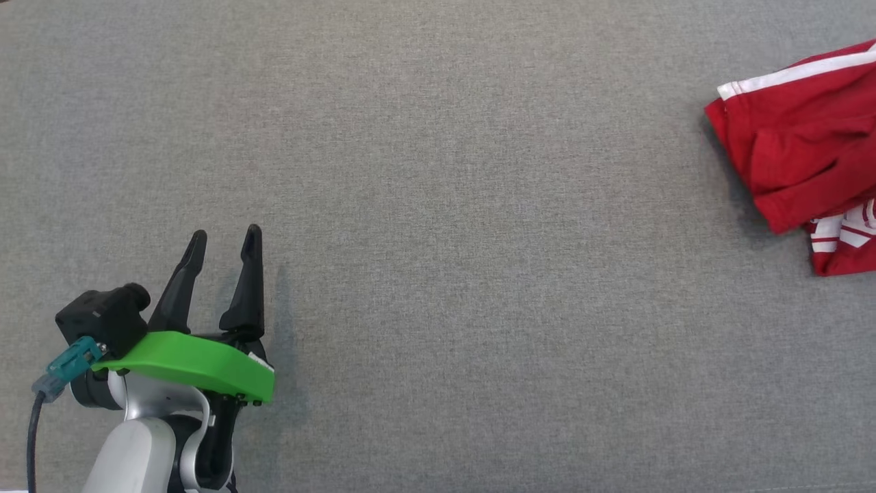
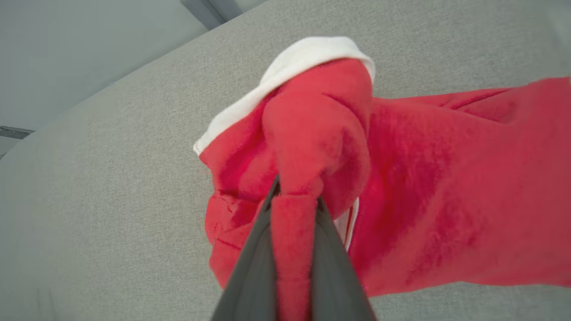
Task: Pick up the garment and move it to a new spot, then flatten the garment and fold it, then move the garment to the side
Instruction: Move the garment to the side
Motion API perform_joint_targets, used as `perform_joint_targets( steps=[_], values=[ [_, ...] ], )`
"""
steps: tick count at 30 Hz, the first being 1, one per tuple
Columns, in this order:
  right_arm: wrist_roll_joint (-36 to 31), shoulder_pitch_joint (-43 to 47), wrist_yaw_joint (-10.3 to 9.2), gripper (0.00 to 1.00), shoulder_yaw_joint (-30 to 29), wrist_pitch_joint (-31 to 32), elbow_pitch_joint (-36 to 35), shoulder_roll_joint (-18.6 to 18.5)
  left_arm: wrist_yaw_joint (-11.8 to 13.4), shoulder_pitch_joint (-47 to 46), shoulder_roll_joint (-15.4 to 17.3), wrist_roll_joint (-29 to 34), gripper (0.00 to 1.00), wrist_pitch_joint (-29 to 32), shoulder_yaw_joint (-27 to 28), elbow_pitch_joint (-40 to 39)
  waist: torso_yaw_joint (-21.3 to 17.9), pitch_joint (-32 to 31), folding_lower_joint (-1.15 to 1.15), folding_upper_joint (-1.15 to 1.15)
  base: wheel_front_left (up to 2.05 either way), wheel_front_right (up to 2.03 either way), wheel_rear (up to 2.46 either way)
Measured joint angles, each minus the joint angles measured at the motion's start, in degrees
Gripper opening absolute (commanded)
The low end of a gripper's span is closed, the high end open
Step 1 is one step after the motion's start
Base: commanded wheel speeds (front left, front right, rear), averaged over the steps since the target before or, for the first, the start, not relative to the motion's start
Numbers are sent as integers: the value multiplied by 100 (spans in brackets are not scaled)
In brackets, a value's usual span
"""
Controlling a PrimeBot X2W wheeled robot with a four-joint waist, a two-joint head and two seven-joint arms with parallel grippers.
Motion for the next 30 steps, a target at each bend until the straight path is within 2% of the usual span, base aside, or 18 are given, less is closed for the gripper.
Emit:
perform_joint_targets(
  steps=[5, 11, 12, 13, 14, 22, 30],
  values=[
    [-205, 229, -41, 0, -94, -21, 281, -257, 0, -2, 43, 2, 100, 14, 18, -103, -200, 70, 0, 0, 0, 0, 0],
    [-448, 399, -42, 0, -301, -404, 541, -391, 1, -11, 130, 45, 100, 135, -1, -166, -372, 225, 0, 0, 0, 0, 0],
    [-490, 404, -42, 15, -311, -495, 554, -377, 1, -14, 138, 47, 100, 140, -3, -174, -394, 259, 0, 0, 0, 0, 0],
    [-573, 412, -42, 42, -315, -628, 567, -359, 1, -24, 156, 56, 100, 181, -4, -186, -416, 294, 0, 0, 0, 0, 0],
    [-692, 419, -42, 100, -319, -754, 598, -350, 1, -42, 178, 67, 100, 186, -3, -192, -437, 330, -1, 0, 0, 0, 0],
    [-1120, 695, -42, 100, -178, -1126, 917, -322, 2, -237, 204, 94, 100, 233, 5, -214, -551, 502, 0, 0, 0, 0, 0],
    [-1436, 689, -42, 100, -48, -1761, 846, -171, 3, -238, 192, 93, 100, 167, 31, -108, -610, 345, 0, 0, 0, 0, 0]
  ],
)
